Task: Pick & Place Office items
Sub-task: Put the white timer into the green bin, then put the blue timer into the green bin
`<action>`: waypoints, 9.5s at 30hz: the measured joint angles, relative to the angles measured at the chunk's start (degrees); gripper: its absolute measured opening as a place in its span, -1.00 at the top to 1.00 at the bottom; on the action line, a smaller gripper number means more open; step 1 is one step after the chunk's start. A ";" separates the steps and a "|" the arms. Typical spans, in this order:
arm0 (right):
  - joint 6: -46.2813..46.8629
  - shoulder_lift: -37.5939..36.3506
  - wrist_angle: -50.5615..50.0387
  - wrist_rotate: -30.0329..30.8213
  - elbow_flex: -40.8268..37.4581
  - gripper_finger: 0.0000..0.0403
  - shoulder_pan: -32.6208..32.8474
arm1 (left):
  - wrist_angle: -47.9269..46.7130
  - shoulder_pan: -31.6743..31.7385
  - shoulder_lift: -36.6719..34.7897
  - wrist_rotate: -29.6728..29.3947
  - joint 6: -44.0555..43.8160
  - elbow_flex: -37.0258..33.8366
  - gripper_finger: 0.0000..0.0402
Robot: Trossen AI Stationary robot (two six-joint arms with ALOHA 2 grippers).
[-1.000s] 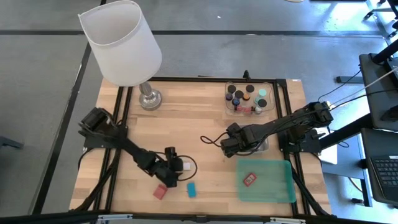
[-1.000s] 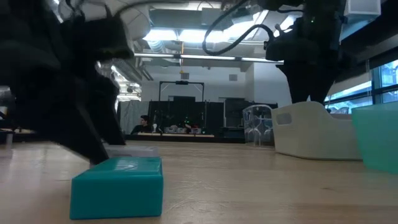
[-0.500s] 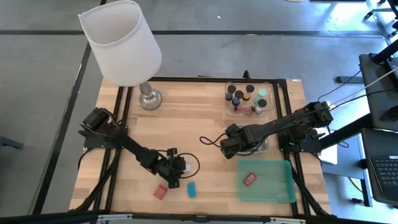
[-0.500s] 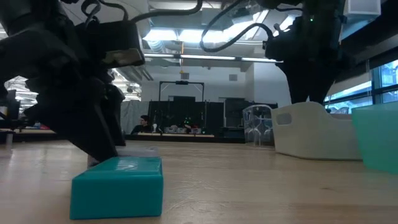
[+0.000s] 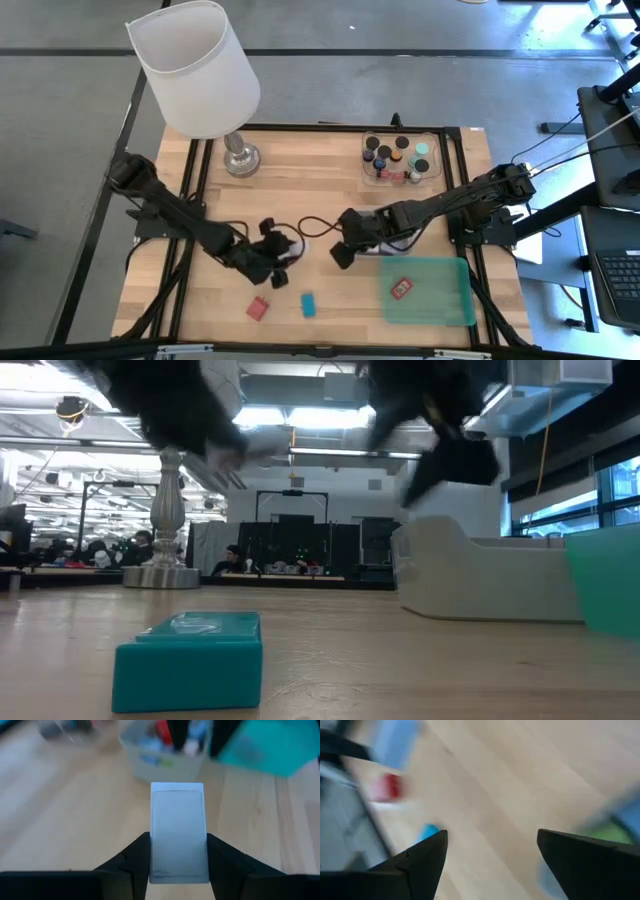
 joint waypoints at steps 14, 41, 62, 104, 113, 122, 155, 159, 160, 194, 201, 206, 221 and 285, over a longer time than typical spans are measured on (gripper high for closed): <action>-3.25 0.00 22.72 -1.00 0.07 -0.55 -0.27 | -0.43 0.00 -5.81 -7.38 6.67 0.02 0.25; 2.54 0.00 29.39 6.36 0.07 -0.53 -3.10 | 8.41 1.33 -5.80 -12.03 20.85 0.11 0.25; 1.27 -0.02 29.36 6.12 0.10 0.70 -3.10 | 9.24 3.47 -5.80 -8.54 18.98 0.11 0.05; 33.92 -9.53 -16.27 -13.39 -15.39 0.67 32.12 | -0.03 1.75 -5.82 15.00 -14.08 0.11 -0.25; 34.55 -9.70 -14.39 -13.95 -19.87 0.64 32.94 | -0.38 1.69 -4.79 17.00 -15.49 0.11 -0.25; 30.10 -9.42 -15.27 -12.58 -20.20 0.43 32.96 | 2.93 0.25 0.75 19.14 -16.29 0.11 -0.25; 42.39 -9.55 -16.96 -15.88 -9.05 -0.74 32.14 | 23.81 10.18 11.79 51.54 50.44 0.11 -0.25; 44.41 -9.55 -16.99 -15.74 -7.78 -0.74 32.15 | 25.40 11.22 15.39 57.80 51.11 0.11 -0.25; 45.20 -9.57 -16.99 -15.75 -7.76 -0.74 32.15 | 26.34 11.30 16.57 59.24 51.22 0.11 -0.25; 48.09 -9.57 -17.18 -15.76 -7.80 -0.74 32.13 | 33.11 10.57 27.78 57.83 53.33 0.22 0.21; 49.59 -9.57 -17.09 -16.14 -7.73 -0.74 32.13 | 31.74 9.79 22.59 44.48 49.09 -0.01 0.21; 47.53 -9.94 -17.19 -7.32 -3.60 -0.74 31.66 | 28.07 9.70 16.73 34.12 48.56 0.02 0.22; 16.79 -10.01 -16.68 29.87 13.82 -0.74 22.99 | 36.26 12.08 -2.19 7.91 46.34 0.11 0.22; -13.64 -9.51 -5.33 21.33 20.15 0.68 7.51 | 27.59 6.19 -5.80 -6.79 24.95 6.49 -0.20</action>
